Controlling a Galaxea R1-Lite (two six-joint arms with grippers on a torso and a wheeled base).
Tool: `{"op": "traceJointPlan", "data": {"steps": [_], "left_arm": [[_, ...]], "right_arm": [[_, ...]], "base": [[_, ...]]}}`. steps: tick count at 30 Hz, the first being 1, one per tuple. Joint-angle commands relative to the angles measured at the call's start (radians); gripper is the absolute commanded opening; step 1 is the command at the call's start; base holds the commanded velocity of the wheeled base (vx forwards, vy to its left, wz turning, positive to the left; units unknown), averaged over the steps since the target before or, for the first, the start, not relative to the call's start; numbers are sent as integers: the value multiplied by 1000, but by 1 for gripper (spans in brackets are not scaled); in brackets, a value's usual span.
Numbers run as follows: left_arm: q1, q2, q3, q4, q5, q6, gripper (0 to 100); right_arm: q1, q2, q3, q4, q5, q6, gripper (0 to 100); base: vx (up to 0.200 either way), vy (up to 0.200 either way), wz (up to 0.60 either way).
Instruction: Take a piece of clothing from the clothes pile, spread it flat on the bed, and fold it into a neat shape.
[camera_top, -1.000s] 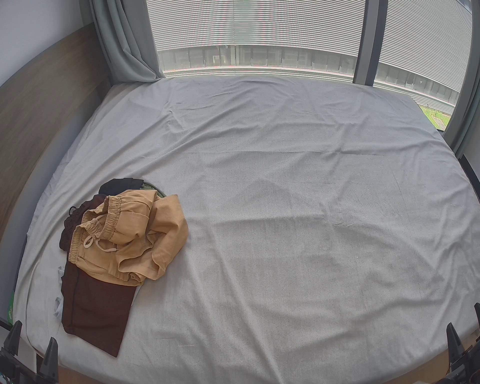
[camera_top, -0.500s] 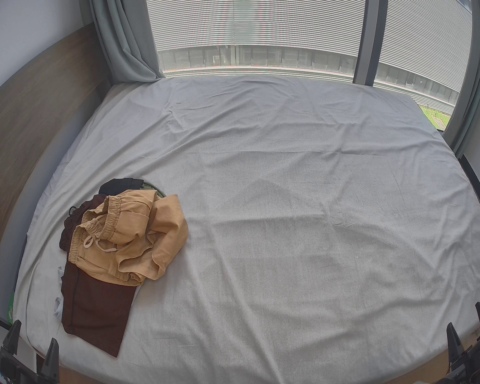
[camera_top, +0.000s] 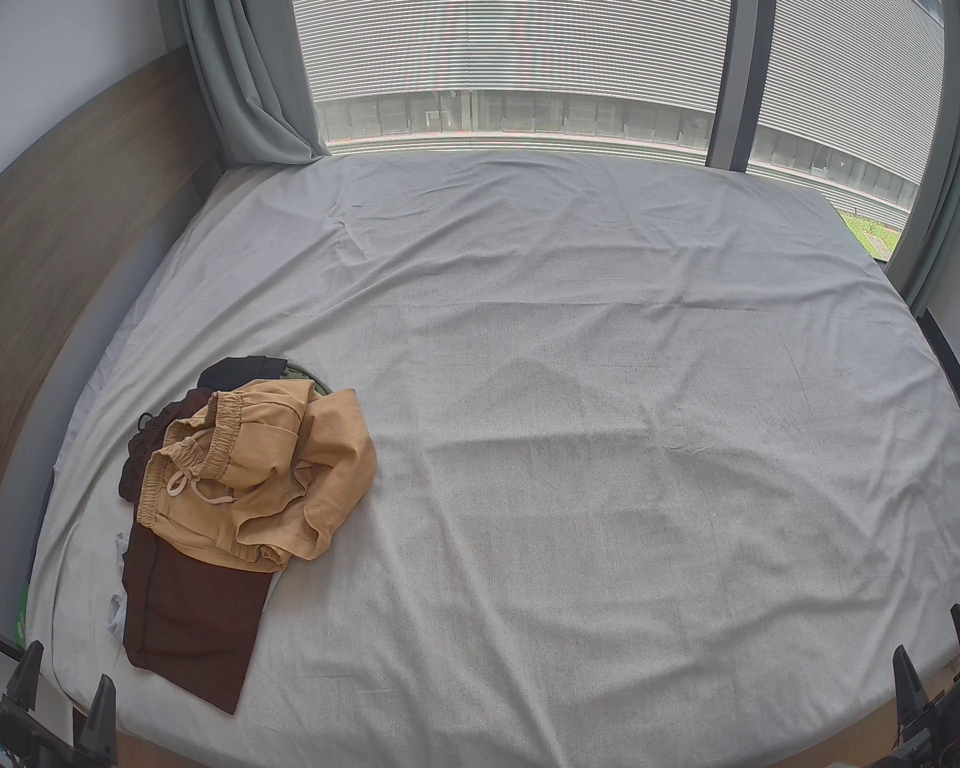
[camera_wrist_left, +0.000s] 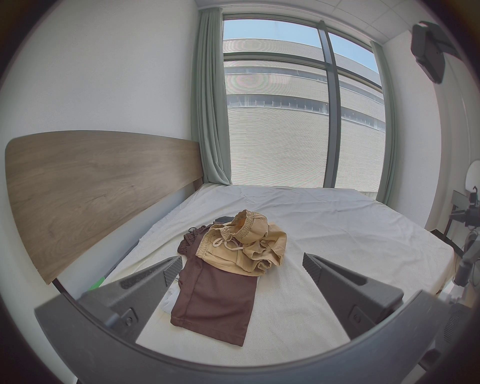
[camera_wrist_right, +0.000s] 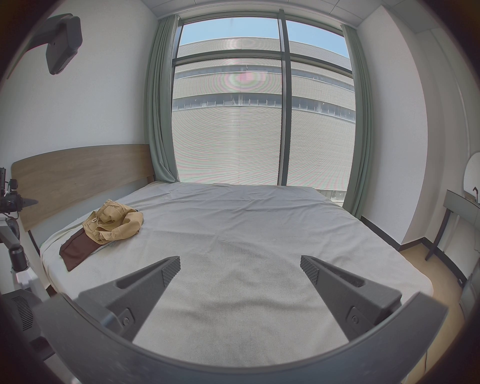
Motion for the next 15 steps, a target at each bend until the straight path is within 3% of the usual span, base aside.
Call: {"op": "traceJointPlan", "data": {"steps": [1,10,13,15], "left_arm": [[0,-16,16,-2,2,-5,100],[0,-16,16,-10,7,-1,100],[9,5,-90,-175,27,5,100],[0,50,-142,-158,18,1,100]], "right_arm": [[0,-9,15,0,1,0,100],[0,-9,15,0,1,3,100],[0,-9,15,0,1,3,100],[0,-9,15,0,1,3,100]], "base": [[0,0,0],[0,0,0],[0,0,0],[0,0,0]]}}
